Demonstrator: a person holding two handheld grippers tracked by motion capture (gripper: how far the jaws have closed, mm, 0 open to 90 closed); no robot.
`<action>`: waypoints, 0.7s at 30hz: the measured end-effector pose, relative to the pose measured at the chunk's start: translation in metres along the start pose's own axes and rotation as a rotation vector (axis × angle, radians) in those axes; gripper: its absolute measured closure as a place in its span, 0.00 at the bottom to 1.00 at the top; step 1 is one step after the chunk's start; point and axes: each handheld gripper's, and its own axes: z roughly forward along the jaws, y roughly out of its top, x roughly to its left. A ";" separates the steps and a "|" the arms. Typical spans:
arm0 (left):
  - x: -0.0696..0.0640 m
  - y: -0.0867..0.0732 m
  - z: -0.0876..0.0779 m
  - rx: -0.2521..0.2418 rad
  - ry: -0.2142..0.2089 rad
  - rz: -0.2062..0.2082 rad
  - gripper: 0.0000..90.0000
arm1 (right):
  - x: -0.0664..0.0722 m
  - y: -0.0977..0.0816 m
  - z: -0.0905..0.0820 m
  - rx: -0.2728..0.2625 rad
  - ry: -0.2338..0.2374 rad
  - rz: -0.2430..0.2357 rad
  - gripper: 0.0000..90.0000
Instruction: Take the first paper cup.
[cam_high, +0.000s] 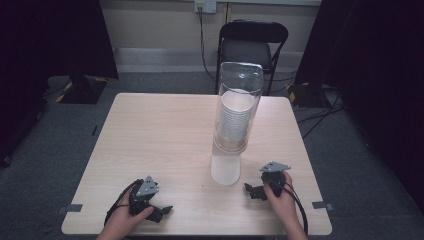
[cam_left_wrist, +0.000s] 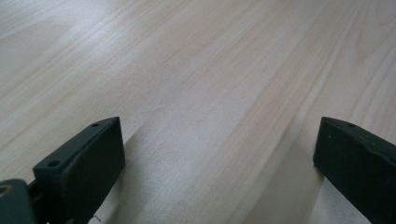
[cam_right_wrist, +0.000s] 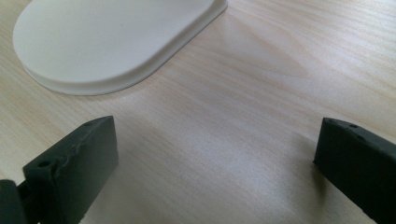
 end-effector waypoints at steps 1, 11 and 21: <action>0.000 0.000 0.000 0.001 0.000 0.003 0.02 | 0.000 0.000 0.000 0.002 -0.002 0.003 0.00; 0.001 0.000 0.001 -0.008 -0.009 0.004 0.01 | 0.003 0.001 0.000 0.005 -0.027 0.022 0.00; 0.001 0.002 0.003 -0.001 -0.005 0.003 0.00 | 0.011 0.013 -0.012 -0.095 0.033 0.038 0.16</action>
